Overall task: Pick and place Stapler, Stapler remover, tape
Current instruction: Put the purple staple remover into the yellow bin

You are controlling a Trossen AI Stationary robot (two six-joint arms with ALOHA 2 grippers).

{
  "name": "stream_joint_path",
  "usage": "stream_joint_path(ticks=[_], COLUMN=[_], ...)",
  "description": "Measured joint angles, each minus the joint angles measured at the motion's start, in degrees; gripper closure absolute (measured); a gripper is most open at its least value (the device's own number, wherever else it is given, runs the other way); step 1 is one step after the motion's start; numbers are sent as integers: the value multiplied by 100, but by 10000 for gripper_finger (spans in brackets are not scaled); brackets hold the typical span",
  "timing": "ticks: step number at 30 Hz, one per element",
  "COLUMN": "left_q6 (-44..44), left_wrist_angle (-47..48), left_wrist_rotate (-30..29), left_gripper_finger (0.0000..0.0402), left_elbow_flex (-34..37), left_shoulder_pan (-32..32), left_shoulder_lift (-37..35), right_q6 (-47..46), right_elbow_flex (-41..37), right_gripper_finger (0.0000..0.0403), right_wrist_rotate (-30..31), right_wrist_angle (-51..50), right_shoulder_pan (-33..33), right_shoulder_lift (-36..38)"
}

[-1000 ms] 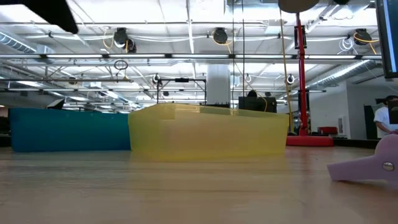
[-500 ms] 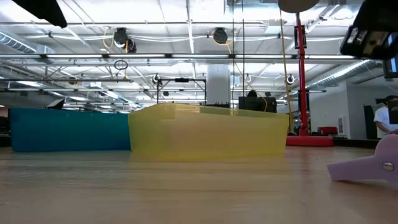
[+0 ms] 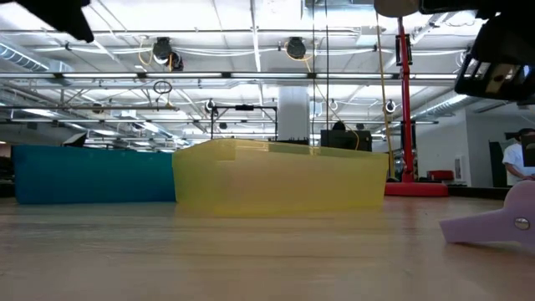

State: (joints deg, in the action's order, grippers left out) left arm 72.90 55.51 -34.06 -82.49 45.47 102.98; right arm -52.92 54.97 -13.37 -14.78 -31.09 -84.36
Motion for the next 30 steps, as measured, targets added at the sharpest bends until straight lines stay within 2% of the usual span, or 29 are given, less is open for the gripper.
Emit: stream_joint_path(ticks=[6,13,18,22,26,30], left_q6=[210,432,336,-120,-776,-1005], left_wrist_angle=[-106,-761,-1530,-2506,-3385,-3594], left_wrist_rotate=[37,-134,-235,-281,-375,-378], left_gripper_finger=[267,300,304,305,305,305], left_elbow_flex=[817,2488,3532,4177,4620,4780], left_shoulder_pan=[-17,20,42,98,163,162], left_shoulder_lift=[-600,-2246,-3515,-4344,-4869,-5074], right_q6=[-495,-975,-1194,-1280,-1288,-1310], right_elbow_flex=[-362,-662,-727,-727,-727,-727], right_gripper_finger=[275,275,275,274,265,241], right_wrist_rotate=[4,17,154,156,237,577], right_wrist_angle=[612,637,644,732,730,732], right_shoulder_pan=[33,266,344,337,328,326], right_shoulder_lift=[0,0,0,0,0,0])
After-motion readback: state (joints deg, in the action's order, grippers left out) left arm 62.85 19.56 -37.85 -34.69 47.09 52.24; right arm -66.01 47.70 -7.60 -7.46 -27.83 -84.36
